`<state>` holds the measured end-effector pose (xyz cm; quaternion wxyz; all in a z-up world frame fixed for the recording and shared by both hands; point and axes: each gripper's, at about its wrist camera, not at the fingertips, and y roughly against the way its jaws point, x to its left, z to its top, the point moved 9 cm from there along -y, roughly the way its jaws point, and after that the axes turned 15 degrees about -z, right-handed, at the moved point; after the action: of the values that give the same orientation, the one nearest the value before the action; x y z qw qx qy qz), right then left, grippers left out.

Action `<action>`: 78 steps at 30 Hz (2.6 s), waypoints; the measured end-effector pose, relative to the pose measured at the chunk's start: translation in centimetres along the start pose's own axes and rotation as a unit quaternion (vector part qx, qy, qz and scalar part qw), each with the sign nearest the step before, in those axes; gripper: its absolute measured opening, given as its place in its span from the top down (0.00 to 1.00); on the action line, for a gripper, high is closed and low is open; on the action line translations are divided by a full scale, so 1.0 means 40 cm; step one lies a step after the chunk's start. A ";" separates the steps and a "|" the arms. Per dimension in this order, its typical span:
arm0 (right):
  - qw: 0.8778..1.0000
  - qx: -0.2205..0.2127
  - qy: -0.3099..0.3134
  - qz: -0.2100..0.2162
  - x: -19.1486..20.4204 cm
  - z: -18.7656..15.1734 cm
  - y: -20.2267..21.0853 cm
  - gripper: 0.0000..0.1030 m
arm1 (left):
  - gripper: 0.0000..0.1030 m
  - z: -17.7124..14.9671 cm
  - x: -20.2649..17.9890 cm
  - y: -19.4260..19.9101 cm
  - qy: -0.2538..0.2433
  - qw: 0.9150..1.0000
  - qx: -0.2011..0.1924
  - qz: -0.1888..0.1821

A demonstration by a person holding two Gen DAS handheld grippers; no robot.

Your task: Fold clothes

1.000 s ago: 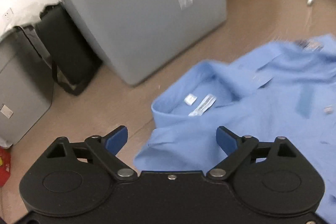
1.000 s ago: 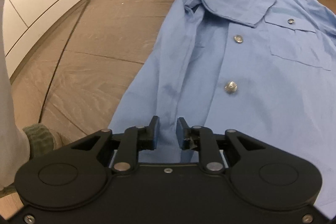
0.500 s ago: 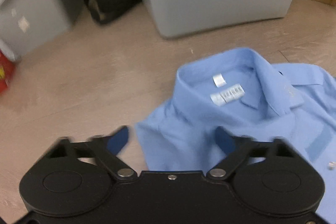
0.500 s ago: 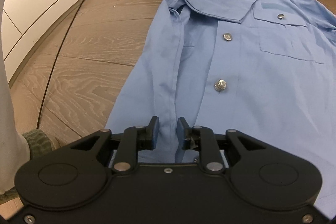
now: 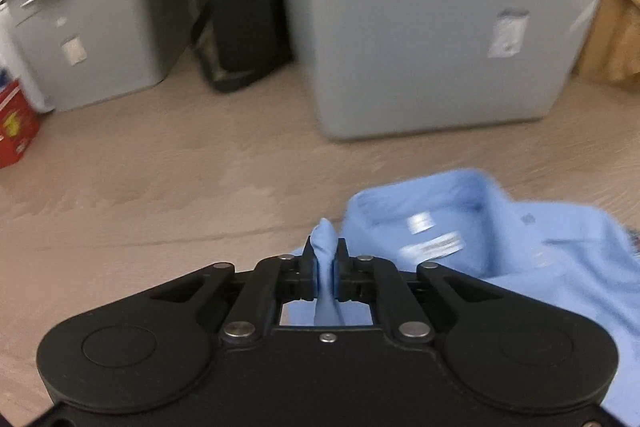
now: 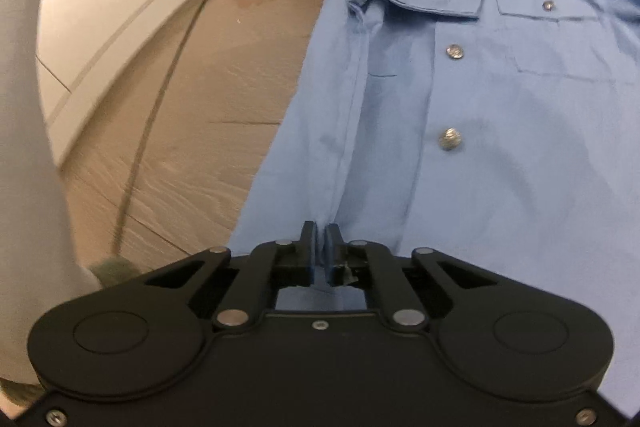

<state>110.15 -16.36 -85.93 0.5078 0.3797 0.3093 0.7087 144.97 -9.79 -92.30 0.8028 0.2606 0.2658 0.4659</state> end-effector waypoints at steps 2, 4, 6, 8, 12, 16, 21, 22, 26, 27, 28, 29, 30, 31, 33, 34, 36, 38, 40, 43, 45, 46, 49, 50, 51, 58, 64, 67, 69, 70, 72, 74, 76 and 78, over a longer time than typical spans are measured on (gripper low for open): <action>1.000 -0.016 -0.012 0.020 0.010 0.007 0.034 0.94 | 0.94 0.009 -0.018 0.000 0.001 1.000 -0.003 -0.010; 0.998 -0.021 -0.038 0.041 0.010 0.011 0.052 0.94 | 0.94 0.018 -0.025 0.010 0.009 1.000 -0.016 -0.009; 0.997 -0.030 -0.055 0.045 0.002 0.017 0.062 0.94 | 0.94 0.028 -0.031 0.020 0.017 0.999 -0.028 -0.007; 0.996 -0.035 -0.061 0.051 0.003 0.021 0.065 0.94 | 0.94 0.036 -0.010 0.056 0.017 0.999 -0.047 0.009; 0.995 -0.042 -0.049 0.079 0.030 0.028 0.071 0.94 | 0.94 0.036 0.042 0.113 0.028 0.997 -0.059 0.034; 0.992 -0.047 -0.025 0.112 0.070 0.029 0.074 0.94 | 0.94 0.042 0.054 0.135 0.046 0.997 -0.051 0.032; 0.991 -0.048 -0.112 0.059 -0.025 0.030 0.071 0.94 | 0.94 0.056 -0.055 0.089 0.036 0.999 -0.039 0.006; 0.987 -0.047 -0.147 0.036 -0.069 0.023 0.068 0.94 | 0.94 0.053 -0.088 0.052 0.029 0.999 -0.032 0.008; 0.974 -0.036 -0.217 -0.047 -0.191 -0.014 0.053 0.94 | 0.93 0.038 -0.163 -0.068 -0.001 0.999 -0.010 0.034; 0.974 -0.026 -0.215 -0.062 -0.202 -0.026 0.042 0.94 | 0.93 0.027 -0.169 -0.114 -0.005 0.999 -0.003 0.054; 0.976 -0.018 -0.207 -0.067 -0.201 -0.034 0.034 0.94 | 0.93 0.021 -0.170 -0.132 -0.007 0.998 0.000 0.061; 0.978 -0.012 -0.197 -0.069 -0.193 -0.041 0.029 0.94 | 0.93 0.014 -0.169 -0.157 -0.009 0.998 0.001 0.067; 0.980 -0.010 -0.188 -0.069 -0.179 -0.046 0.026 0.94 | 0.93 0.009 -0.165 -0.171 -0.008 0.998 0.000 0.069; 0.983 -0.009 -0.173 -0.067 -0.160 -0.050 0.026 0.94 | 0.93 0.004 -0.161 -0.183 -0.006 0.997 -0.001 0.070; 0.986 -0.008 -0.153 -0.064 -0.131 -0.051 0.024 0.94 | 0.93 -0.004 -0.158 -0.198 -0.007 0.997 -0.002 0.072; 0.988 -0.006 -0.142 -0.059 -0.106 -0.050 0.019 0.94 | 0.93 -0.012 -0.161 -0.207 -0.012 0.997 -0.008 0.071; 0.991 -0.009 -0.122 -0.062 -0.085 -0.045 0.017 0.94 | 0.92 -0.021 -0.162 -0.215 -0.006 0.998 -0.019 0.063; 0.991 -0.015 -0.112 -0.071 -0.084 -0.040 0.025 0.94 | 0.91 -0.034 -0.161 -0.221 0.000 0.998 -0.027 0.056; 0.991 -0.018 -0.109 -0.075 -0.091 -0.039 0.037 0.91 | 0.63 -0.039 -0.171 -0.232 -0.009 0.998 -0.020 0.051; 0.991 -0.022 -0.089 -0.094 -0.099 -0.036 0.052 0.77 | 0.43 -0.056 -0.217 -0.255 -0.097 0.994 0.031 0.030; 0.990 -0.057 -0.054 -0.120 -0.097 -0.007 0.090 0.74 | 0.40 -0.041 -0.234 -0.177 -0.146 0.989 0.002 0.012; 0.989 -0.074 -0.039 -0.124 -0.092 0.008 0.108 0.66 | 0.30 -0.036 -0.233 -0.142 -0.151 0.989 -0.009 -0.002; 0.990 -0.081 -0.019 -0.110 -0.073 0.040 0.106 0.25 | 0.12 -0.034 -0.208 -0.030 -0.165 0.986 -0.023 -0.025; 0.992 -0.073 -0.019 -0.100 -0.066 0.043 0.094 0.25 | 0.12 -0.063 -0.176 0.017 -0.182 0.983 -0.003 -0.013; 0.994 -0.061 -0.025 -0.086 -0.061 0.039 0.080 0.25 | 0.12 -0.076 -0.166 0.028 -0.188 0.982 0.006 -0.011; 0.997 0.008 -0.039 -0.062 -0.053 -0.009 0.010 0.95 | 0.13 -0.261 -0.148 0.037 -0.236 0.962 0.126 -0.048; 0.993 -0.009 -0.062 -0.102 -0.163 0.006 0.067 0.95 | 0.14 -0.283 -0.157 0.023 -0.276 0.952 0.132 -0.029; 0.990 0.012 -0.033 -0.135 -0.207 -0.015 0.042 0.90 | 0.14 -0.279 -0.156 0.027 -0.312 0.941 0.130 -0.032; 0.991 0.016 -0.009 -0.133 -0.189 -0.019 0.031 0.85 | 0.14 -0.271 -0.152 0.029 -0.332 0.934 0.130 -0.026; 0.990 0.013 0.005 -0.143 -0.178 -0.016 0.031 0.79 | 0.15 -0.253 -0.146 0.037 -0.320 0.939 0.122 -0.028; 0.987 0.003 0.026 -0.160 -0.156 -0.009 0.035 0.76 | 0.15 -0.212 -0.133 0.054 -0.289 0.951 0.103 -0.035; 0.991 -0.032 -0.018 -0.127 -0.145 0.014 0.058 0.72 | 0.15 -0.183 -0.138 0.057 -0.253 0.962 0.091 -0.050; 0.996 -0.033 -0.033 -0.077 -0.110 0.014 0.058 0.67 | 0.15 -0.166 -0.173 0.042 -0.220 0.968 0.087 -0.083; 0.998 -0.003 -0.001 -0.058 -0.068 -0.019 0.027 0.67 | 0.14 -0.178 -0.217 0.014 -0.252 0.960 0.090 -0.081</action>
<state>109.52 -19.33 -86.03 0.5495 0.3608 0.3280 0.6784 136.16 -16.03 -95.49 0.8523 0.4180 0.1155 0.2923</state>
